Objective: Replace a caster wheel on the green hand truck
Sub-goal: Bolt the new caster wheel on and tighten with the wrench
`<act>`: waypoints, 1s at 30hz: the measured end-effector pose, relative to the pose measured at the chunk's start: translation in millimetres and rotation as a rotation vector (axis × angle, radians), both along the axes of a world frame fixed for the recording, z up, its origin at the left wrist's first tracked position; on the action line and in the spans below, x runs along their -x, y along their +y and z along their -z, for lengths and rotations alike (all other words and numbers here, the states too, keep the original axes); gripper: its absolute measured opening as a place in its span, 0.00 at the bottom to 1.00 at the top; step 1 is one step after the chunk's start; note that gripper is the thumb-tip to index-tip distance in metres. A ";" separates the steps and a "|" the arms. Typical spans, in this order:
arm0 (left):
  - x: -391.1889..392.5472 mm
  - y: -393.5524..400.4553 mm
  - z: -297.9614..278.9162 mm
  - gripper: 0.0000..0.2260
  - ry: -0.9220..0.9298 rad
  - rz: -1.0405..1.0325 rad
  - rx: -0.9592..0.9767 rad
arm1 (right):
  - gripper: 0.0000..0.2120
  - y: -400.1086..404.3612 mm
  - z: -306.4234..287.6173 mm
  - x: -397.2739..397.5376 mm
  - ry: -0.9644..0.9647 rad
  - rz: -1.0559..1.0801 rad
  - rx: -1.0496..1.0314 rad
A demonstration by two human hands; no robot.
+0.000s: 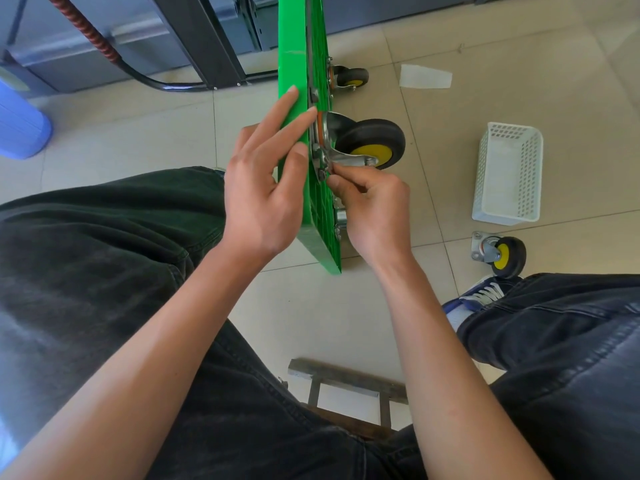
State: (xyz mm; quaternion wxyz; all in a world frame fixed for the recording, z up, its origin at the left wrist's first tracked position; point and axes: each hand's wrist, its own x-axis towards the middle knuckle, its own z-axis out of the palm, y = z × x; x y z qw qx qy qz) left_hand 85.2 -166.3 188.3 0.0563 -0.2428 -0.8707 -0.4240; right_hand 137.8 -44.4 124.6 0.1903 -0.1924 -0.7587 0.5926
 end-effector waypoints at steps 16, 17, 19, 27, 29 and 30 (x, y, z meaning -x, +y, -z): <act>1.7 -0.8 2.9 0.17 -0.005 -0.001 -0.011 | 0.11 -5.6 15.3 6.9 0.126 0.069 0.008; 1.8 -0.8 3.0 0.17 -0.004 -0.001 -0.011 | 0.11 -4.3 16.0 7.0 0.132 0.063 -0.017; 1.8 -0.9 3.0 0.17 -0.002 0.002 -0.015 | 0.11 -4.2 17.3 7.0 0.132 0.060 -0.037; 3.1 -0.8 3.4 0.17 0.002 -0.003 -0.014 | 0.10 -6.0 16.8 7.5 0.139 0.056 -0.066; 2.5 -0.6 2.9 0.17 0.005 -0.003 -0.010 | 0.10 -4.0 19.3 9.9 0.131 0.062 -0.072; 1.9 -0.6 2.8 0.17 0.005 -0.004 -0.009 | 0.10 -2.1 20.8 11.5 0.133 0.062 -0.079</act>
